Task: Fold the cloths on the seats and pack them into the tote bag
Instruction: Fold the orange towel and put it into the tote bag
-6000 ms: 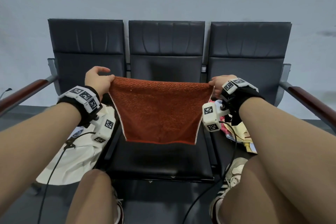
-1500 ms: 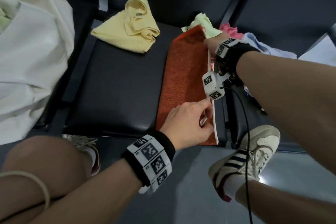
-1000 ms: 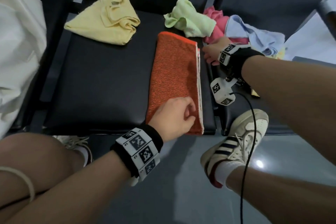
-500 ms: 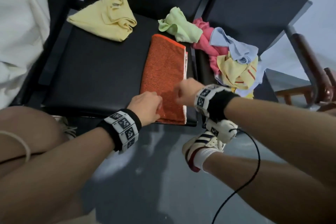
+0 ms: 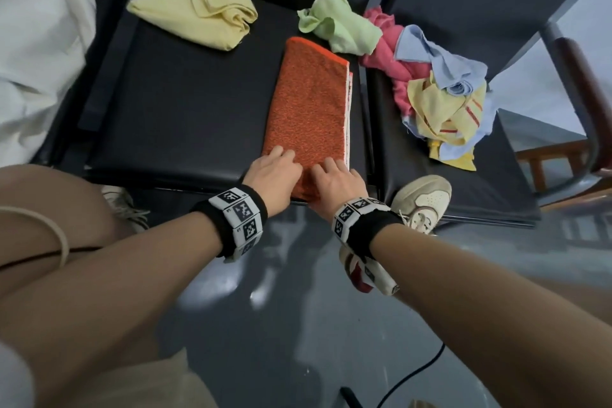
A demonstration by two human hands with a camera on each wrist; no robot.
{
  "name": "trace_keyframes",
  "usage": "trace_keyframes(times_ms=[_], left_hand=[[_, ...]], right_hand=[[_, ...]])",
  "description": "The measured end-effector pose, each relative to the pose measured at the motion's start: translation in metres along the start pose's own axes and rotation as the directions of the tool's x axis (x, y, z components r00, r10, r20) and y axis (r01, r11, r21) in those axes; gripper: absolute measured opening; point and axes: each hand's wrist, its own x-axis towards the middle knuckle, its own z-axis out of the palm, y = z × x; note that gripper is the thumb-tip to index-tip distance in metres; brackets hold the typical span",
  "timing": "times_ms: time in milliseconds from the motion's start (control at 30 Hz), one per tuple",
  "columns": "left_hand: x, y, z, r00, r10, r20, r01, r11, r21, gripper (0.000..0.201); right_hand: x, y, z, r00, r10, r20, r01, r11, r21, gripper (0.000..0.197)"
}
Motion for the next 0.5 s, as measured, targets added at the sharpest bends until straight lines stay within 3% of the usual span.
trace_keyframes(times_ms=[100, 200, 500], left_hand=[[-0.001, -0.003, -0.002, 1.0, 0.011, -0.018, -0.011, 0.999, 0.03, 0.019], [-0.005, -0.006, -0.002, 0.999, 0.009, -0.031, -0.007, 0.999, 0.049, 0.03], [-0.015, -0.024, -0.002, 1.0, 0.027, -0.014, -0.028, 0.999, -0.041, 0.032]], right_hand=[[0.002, 0.0, -0.001, 1.0, 0.012, -0.016, -0.011, 0.998, 0.061, 0.033], [0.001, 0.004, -0.003, 1.0, 0.018, -0.01, -0.017, 0.993, 0.116, 0.033], [-0.005, 0.014, 0.006, 0.999, 0.036, -0.03, -0.026, 0.959, 0.282, 0.036]])
